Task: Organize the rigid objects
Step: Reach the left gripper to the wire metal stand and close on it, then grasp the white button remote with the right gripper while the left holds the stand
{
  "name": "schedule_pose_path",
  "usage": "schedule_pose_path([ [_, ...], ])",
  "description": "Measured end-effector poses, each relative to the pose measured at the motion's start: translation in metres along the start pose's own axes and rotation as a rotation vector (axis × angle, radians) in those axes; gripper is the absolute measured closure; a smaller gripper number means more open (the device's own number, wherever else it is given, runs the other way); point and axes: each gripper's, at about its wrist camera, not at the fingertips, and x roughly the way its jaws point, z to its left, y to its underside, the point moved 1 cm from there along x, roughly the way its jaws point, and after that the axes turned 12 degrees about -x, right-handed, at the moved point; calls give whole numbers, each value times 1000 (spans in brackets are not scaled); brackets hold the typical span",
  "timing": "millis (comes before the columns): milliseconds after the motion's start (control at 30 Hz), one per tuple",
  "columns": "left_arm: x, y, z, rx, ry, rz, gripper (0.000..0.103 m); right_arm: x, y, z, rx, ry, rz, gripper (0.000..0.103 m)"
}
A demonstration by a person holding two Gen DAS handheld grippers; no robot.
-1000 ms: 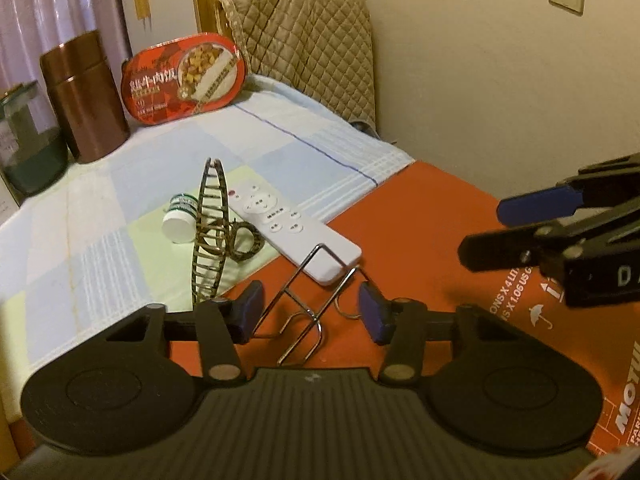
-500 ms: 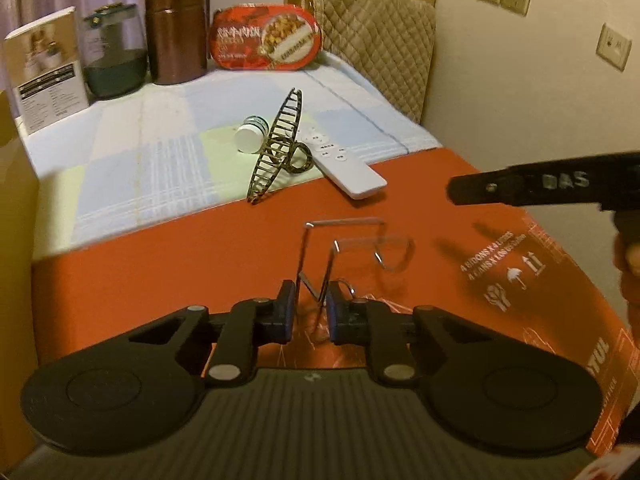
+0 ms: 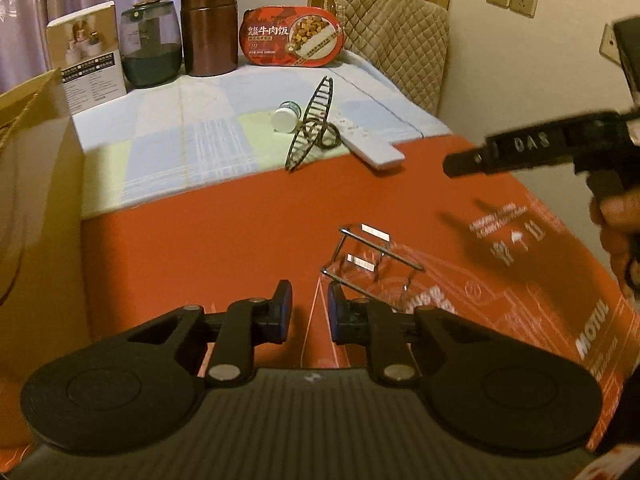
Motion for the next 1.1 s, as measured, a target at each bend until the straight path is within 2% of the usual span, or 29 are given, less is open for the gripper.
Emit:
schedule_pose_path([
  [200, -13, 9, -2, -40, 12, -14, 72, -3, 2, 3, 3, -6, -1, 53],
  [267, -11, 10, -5, -34, 9, -20, 53, -3, 2, 4, -1, -11, 1, 53],
  [333, -8, 11, -8, -14, 10, -36, 43, -2, 3, 7, -9, -20, 5, 53],
  [433, -1, 14, -16, 52, 26, -37, 37, 0, 3, 10, -20, -28, 14, 53],
  [600, 13, 17, -22, 91, 20, -37, 37, 3, 3, 11, -20, -30, 22, 48],
  [700, 21, 15, -23, 102, 17, -39, 41, 4, 3, 12, -26, -29, 23, 46],
  [767, 24, 15, -23, 109, 16, -32, 53, 5, 3, 12, -29, -31, 25, 46],
  [1100, 29, 1, -7, 23, -70, -60, 54, 10, -1, 16, -63, -25, 18, 44],
])
